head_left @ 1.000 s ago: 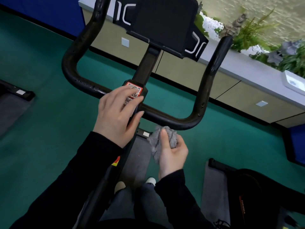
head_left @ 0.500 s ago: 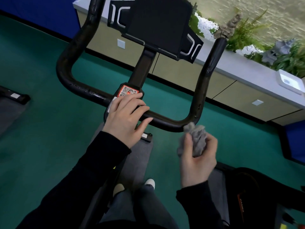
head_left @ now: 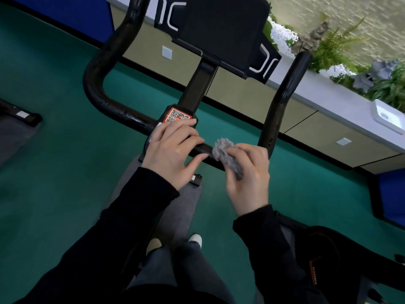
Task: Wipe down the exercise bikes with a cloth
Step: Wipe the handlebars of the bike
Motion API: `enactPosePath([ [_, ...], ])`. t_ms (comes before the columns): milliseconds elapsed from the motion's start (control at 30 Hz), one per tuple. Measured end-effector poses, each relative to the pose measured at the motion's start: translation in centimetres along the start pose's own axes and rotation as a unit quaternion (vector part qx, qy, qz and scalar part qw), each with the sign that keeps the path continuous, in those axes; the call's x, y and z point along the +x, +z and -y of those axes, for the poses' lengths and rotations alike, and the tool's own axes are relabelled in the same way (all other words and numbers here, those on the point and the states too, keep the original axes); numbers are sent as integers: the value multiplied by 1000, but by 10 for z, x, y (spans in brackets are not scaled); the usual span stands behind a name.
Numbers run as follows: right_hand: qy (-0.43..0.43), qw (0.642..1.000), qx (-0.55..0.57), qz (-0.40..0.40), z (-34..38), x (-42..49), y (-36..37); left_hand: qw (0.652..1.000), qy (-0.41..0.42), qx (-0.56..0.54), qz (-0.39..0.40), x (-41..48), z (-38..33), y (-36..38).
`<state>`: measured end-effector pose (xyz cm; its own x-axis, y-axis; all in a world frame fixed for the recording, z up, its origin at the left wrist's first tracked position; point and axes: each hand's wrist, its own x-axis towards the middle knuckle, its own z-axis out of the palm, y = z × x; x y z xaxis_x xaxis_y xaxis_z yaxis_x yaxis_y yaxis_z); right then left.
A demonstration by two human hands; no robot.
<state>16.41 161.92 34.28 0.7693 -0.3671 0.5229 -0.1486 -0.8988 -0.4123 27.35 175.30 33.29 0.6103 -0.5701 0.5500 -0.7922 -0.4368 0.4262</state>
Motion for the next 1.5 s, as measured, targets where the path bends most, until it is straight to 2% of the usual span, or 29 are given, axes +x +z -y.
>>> enactPosePath([
  [133, 17, 1000, 13, -19, 6, 2, 4, 1000, -10, -8, -2, 0, -1, -1],
  [300, -18, 1000, 7, 15, -3, 6, -2, 1000, -9, -6, 4, 1, -2, -2],
  [400, 19, 1000, -10, 10, -8, 6, -11, 1000, -14, -5, 7, 1, -3, -2],
  [667, 46, 997, -8, 62, 3, 23, -11, 1000, -10, 3, 11, 0, -2, -1],
  [900, -12, 992, -5, 123, -1, 28, -15, 1000, -9, 1, 5, -1, -2, 0],
  [1033, 29, 990, -35, 135, -4, 32, -22, 1000, -8, -1, -2, 0, -2, -1],
  [1100, 36, 984, -46, 171, 5, 41, -13, 1000, -8, 1, -3, 0, -2, -1],
  [1167, 42, 968, -47, 241, 8, 57, -7, 1000, -5, 2, -2, 1, -3, -1],
  [1267, 82, 916, -69, 386, -1, 86, -8, 1000, 3, 10, -2, 1, -2, -1],
  [1333, 68, 884, -97, 452, -9, 95, -15, 1000, 10, 14, -2, 0, -2, -1],
  [1500, -17, 877, -120, 465, -17, 97, -30, 1000, 13, 19, 2, -1, 0, -1],
])
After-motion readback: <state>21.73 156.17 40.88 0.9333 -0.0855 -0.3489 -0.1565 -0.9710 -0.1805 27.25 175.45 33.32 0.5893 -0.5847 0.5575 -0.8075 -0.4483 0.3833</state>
